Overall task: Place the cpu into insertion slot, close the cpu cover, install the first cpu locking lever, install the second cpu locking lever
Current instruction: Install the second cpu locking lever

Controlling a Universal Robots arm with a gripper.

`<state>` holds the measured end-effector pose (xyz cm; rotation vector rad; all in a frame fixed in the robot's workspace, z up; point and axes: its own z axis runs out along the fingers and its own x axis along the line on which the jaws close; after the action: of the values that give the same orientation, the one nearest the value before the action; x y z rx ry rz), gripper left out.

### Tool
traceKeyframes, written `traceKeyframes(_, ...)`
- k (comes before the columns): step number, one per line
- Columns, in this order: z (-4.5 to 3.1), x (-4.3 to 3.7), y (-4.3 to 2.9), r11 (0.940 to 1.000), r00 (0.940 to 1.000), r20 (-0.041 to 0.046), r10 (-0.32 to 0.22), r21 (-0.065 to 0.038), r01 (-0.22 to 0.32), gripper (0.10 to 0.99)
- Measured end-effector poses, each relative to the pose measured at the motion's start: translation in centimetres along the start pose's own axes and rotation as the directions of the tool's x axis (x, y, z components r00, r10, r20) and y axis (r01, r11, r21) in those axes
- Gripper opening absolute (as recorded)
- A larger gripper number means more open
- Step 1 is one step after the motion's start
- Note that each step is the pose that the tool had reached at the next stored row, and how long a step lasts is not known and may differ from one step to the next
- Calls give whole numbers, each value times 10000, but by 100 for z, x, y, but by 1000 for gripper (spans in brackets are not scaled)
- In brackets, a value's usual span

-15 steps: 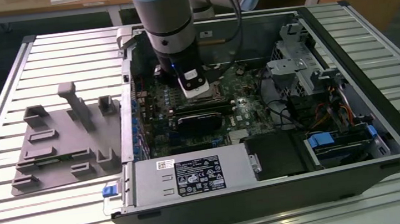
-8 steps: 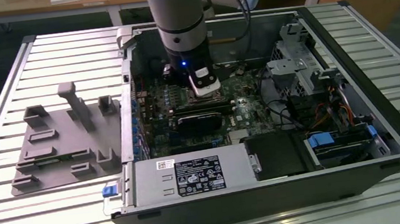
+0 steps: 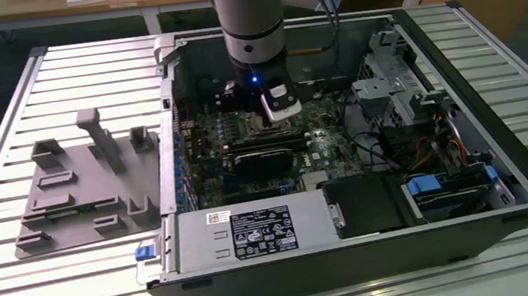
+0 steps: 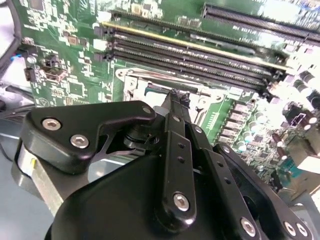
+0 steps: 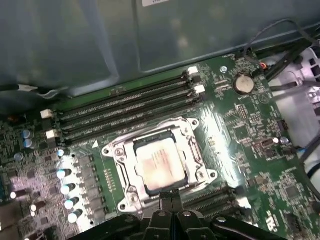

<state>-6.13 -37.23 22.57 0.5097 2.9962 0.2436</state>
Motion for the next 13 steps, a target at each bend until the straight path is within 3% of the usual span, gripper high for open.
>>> traceKeyframes(9, 82, -8, 118, 9998, 9994, -333, 48, 216, -41, 102)
traceKeyframes(13, 98, -28, 177, 9996, 9992, -384, 56, 284, -45, 102)
